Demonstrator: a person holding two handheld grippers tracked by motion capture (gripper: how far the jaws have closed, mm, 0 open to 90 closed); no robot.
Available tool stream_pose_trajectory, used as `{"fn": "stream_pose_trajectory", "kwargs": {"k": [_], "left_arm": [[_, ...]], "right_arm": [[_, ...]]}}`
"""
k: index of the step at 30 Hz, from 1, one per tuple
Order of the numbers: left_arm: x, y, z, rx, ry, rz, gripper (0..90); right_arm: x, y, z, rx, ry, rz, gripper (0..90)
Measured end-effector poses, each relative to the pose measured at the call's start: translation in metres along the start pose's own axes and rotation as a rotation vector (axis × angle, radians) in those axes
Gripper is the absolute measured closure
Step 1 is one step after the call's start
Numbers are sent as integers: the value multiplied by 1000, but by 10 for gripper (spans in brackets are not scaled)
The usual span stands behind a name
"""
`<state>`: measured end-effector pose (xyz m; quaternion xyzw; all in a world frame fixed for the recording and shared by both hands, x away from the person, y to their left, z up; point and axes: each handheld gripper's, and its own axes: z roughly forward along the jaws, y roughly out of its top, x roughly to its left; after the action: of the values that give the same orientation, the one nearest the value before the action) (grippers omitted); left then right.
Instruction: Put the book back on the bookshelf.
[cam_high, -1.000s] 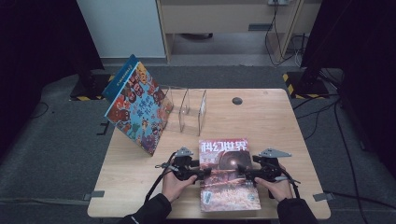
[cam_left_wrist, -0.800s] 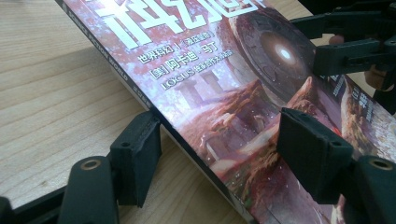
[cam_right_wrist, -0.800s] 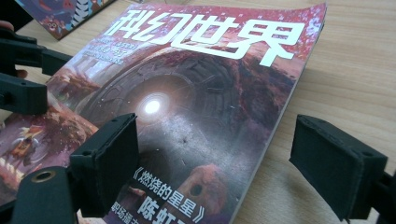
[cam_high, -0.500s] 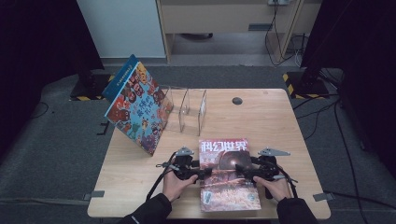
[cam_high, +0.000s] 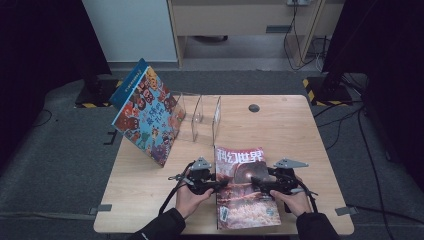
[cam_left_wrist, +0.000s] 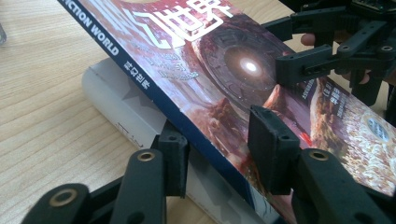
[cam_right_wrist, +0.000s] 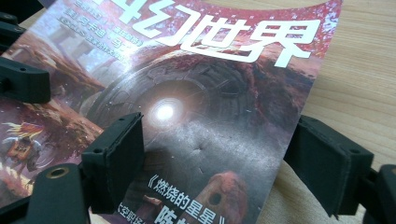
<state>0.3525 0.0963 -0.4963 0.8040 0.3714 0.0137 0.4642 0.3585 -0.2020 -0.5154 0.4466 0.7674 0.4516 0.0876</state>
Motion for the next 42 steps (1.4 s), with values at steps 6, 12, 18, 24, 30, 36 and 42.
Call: {"fn": "stream_pose_trajectory", "kwargs": {"k": [6, 12, 18, 24, 30, 36, 42], "left_arm": [[-2, 3, 0, 23, 1, -2, 600], [-3, 6, -1, 27, -4, -3, 610], [-1, 13, 0, 40, -24, -14, 620], [5, 16, 5, 47, -28, -31, 614], [5, 19, 10, 53, -40, -20, 607], [2, 21, 6, 48, -39, -8, 656], [-5, 24, -1, 24, -42, 21, 678]], "right_arm": [[1, 0, 0, -1, -2, -16, 207], [1, 0, -1, -1, -3, -28, 209], [1, 1, -2, -5, -11, -41, 227], [3, 1, -3, -12, -21, -59, 236], [5, 1, -1, -14, -7, -83, 247], [4, 1, -1, -11, 3, -79, 245], [3, 2, -2, -11, 15, -59, 221]]}}
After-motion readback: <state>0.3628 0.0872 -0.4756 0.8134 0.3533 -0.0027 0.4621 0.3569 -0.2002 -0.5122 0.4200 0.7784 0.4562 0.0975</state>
